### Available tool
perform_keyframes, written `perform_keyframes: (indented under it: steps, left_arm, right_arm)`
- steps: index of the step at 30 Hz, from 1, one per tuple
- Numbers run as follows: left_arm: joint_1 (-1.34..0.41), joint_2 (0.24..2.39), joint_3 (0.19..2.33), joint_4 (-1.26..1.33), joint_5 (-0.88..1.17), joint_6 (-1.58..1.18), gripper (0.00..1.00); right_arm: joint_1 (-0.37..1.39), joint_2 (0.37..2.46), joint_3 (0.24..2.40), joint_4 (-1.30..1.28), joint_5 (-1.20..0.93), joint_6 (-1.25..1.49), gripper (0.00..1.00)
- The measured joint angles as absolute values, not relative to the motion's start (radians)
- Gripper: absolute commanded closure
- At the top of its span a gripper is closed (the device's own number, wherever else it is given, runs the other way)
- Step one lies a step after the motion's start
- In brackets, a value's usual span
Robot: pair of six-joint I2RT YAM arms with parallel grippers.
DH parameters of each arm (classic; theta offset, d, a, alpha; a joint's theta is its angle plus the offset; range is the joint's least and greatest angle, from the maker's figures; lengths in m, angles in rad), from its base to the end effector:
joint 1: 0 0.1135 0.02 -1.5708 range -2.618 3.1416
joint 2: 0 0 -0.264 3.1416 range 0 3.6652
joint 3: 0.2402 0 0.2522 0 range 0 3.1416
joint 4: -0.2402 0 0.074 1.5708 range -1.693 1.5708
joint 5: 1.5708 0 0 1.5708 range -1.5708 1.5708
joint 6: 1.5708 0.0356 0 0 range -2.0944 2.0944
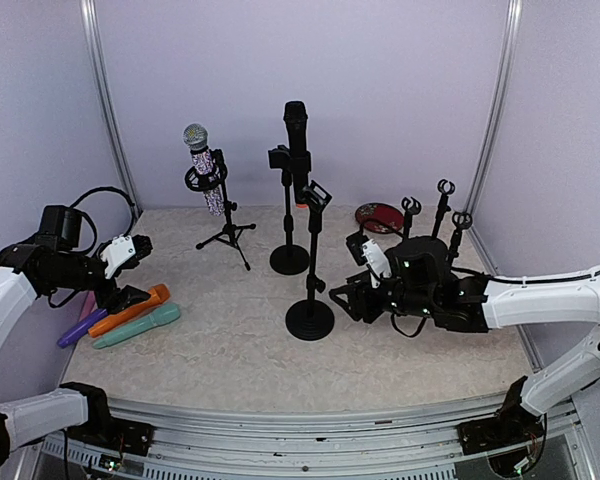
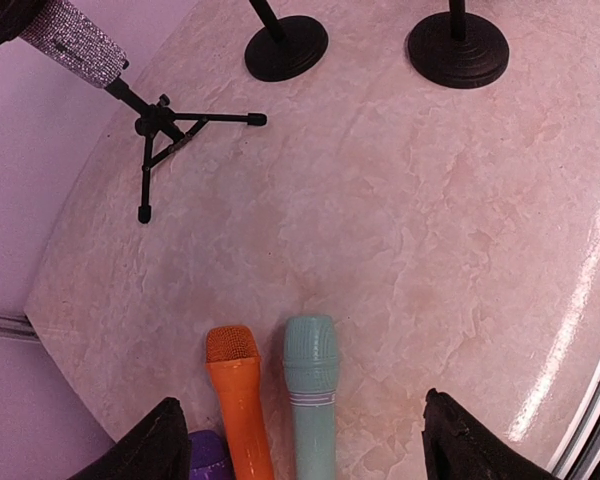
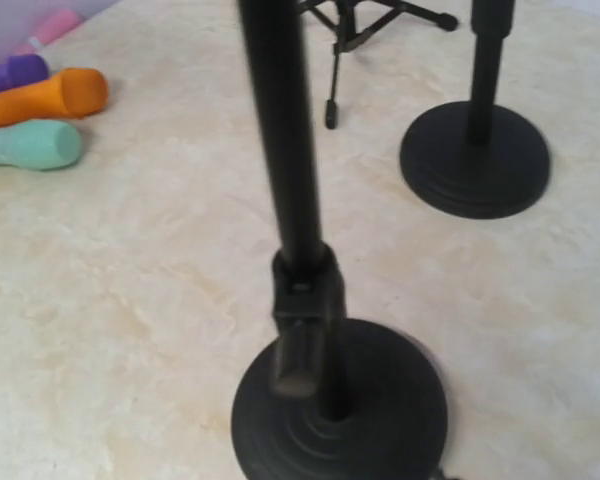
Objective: Remove the microphone from the stand
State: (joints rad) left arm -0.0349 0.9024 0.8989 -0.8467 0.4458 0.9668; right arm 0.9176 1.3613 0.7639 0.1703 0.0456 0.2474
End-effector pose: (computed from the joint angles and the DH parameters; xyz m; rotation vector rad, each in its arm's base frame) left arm 0.1709 -0.0213 0.3001 1.2815 1.9304 -0.0767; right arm 0.1843 0.2381 0.2382 -0.6511 1.9621 0.6925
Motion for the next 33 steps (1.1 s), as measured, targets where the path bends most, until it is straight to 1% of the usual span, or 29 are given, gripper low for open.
perform_keyframes:
  steps: [6, 12, 20, 25, 28, 33]
  left_arm:
    - [-0.035, 0.902, 0.899, -0.849, 0.446, 0.968, 0.22]
    - [-0.035, 0.894, 0.899, -0.858, 0.445, 0.968, 0.22]
    - [-0.035, 0.892, 0.899, -0.862, 0.445, 0.970, 0.22]
    - [-0.035, 0.892, 0.899, -0.863, 0.445, 0.971, 0.22]
    - [-0.035, 0.892, 0.899, -0.863, 0.445, 0.971, 0.22]
    - [-0.035, 0.893, 0.899, -0.863, 0.445, 0.971, 0.22]
  right_arm:
    - [0.786, 1.453, 0.796, 0.223, -0.208, 0.284, 0.50]
    - [0.748, 1.562, 0.881, 0.237, -0.382, 0.311, 0.59]
    - [0.744, 1.635, 0.923, 0.246, -0.450, 0.318, 0.72]
    - [0.744, 1.657, 0.923, 0.260, -0.457, 0.324, 0.90]
    - [0.744, 1.657, 0.920, 0.274, -0.453, 0.339, 0.99]
    - [0.744, 1.653, 0.888, 0.328, -0.436, 0.335, 1.00]
